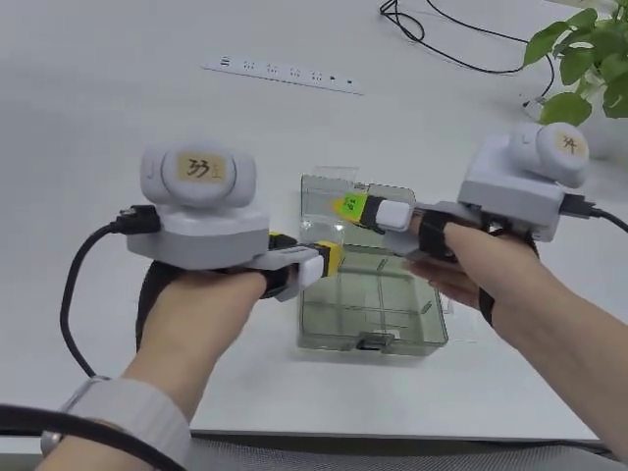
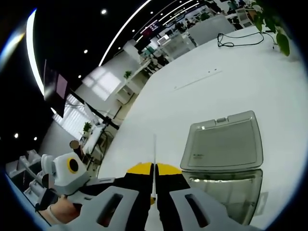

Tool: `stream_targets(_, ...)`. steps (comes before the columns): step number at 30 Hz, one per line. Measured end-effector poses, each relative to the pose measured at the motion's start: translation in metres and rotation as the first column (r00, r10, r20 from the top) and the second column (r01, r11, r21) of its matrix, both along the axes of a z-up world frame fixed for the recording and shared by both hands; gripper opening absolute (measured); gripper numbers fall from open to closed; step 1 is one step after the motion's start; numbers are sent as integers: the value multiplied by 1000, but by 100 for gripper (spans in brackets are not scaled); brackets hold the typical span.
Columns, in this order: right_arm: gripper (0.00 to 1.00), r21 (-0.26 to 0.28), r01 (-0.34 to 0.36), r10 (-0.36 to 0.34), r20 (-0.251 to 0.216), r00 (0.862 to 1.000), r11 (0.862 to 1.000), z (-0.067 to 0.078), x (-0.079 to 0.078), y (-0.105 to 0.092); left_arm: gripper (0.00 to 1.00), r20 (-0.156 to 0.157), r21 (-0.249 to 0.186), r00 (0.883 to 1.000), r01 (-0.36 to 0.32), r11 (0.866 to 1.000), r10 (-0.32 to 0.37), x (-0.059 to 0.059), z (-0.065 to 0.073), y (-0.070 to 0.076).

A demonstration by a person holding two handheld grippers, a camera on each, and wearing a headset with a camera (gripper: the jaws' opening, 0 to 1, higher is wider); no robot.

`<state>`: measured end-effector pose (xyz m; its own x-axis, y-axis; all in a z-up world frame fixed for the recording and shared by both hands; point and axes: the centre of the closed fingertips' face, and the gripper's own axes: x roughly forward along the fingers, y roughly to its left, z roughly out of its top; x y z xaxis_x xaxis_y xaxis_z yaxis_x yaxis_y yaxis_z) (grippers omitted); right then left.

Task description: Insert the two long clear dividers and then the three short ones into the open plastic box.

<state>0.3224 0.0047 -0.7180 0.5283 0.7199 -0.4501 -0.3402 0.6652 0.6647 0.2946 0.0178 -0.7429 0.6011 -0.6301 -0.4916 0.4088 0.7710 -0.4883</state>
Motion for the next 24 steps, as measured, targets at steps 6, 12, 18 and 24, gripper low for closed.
stream_targets(6,2,-6,-3,3,-11,1000,1000,2,-3,-1,30,-6,-23,1000,4,1000,-4,-3,1,-4)
stream_targets(12,1,-7,1,-2,-32,999,1000,2,-6,-6,30,16,-28,1000,27,999,-26,-4,1,-11)
stream_targets(18,1,-12,-6,6,-50,999,1000,-1,-10,-5,43,57,-4,996,66,998,-66,-5,1,-17)
stream_targets(24,1,-14,-4,3,-75,997,1000,-4,-12,-10,62,145,27,981,128,991,-130,-4,5,-17)
